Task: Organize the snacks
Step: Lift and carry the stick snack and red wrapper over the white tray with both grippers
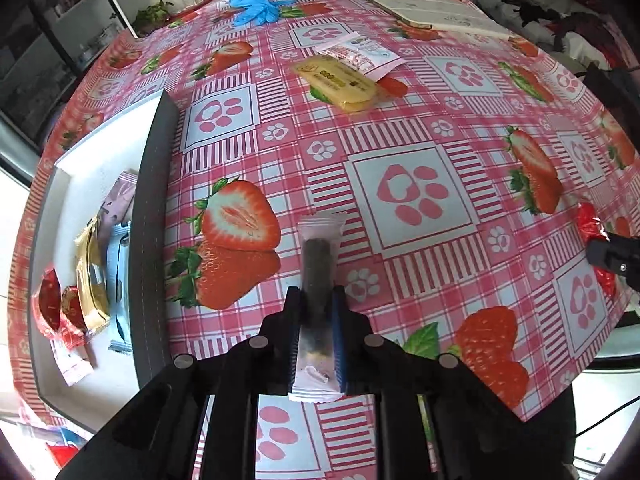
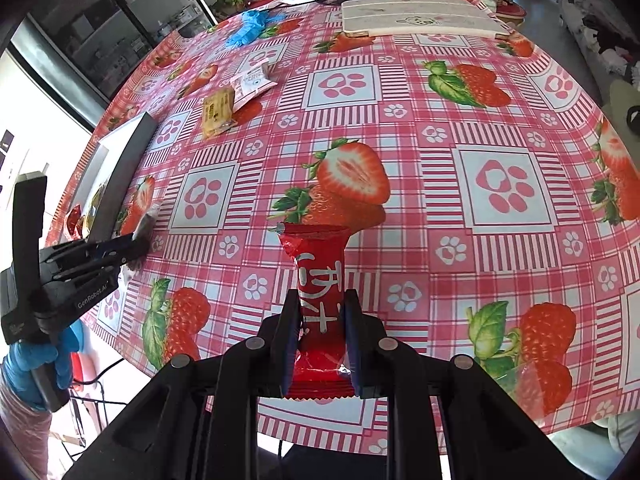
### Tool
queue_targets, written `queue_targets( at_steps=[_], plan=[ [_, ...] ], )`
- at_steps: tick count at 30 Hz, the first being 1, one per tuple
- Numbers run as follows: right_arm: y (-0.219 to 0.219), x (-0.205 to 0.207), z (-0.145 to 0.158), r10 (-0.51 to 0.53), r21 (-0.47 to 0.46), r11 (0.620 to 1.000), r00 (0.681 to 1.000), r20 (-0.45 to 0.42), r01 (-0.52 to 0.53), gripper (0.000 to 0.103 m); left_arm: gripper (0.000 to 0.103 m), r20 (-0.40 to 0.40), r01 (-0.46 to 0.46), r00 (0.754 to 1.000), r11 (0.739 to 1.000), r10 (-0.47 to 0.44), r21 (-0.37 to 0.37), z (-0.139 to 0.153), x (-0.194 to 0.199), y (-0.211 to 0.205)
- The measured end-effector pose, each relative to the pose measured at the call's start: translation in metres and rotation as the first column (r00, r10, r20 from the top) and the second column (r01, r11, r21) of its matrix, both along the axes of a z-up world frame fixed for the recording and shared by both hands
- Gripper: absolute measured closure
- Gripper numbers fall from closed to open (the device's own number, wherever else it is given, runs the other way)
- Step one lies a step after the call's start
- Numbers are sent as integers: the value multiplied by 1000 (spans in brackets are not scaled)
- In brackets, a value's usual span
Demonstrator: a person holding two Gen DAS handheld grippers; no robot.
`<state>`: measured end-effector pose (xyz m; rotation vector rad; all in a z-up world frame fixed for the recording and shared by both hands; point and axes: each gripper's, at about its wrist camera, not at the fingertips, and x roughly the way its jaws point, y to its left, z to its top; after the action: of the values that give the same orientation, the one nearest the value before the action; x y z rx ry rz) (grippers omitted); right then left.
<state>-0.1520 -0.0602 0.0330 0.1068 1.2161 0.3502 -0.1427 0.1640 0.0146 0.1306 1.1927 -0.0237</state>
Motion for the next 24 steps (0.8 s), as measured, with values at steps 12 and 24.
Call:
queue_targets(
  at_steps=[12,24],
  plan=[
    [19,5,21,33,29,999,999,33,-34,81,87,114,-40,992,994,52,-106,65,-7,24],
    [91,23,65,157,72,984,984,90,-163,81,87,296,-164,938,984,179,-73,163,-10,126]
  ],
)
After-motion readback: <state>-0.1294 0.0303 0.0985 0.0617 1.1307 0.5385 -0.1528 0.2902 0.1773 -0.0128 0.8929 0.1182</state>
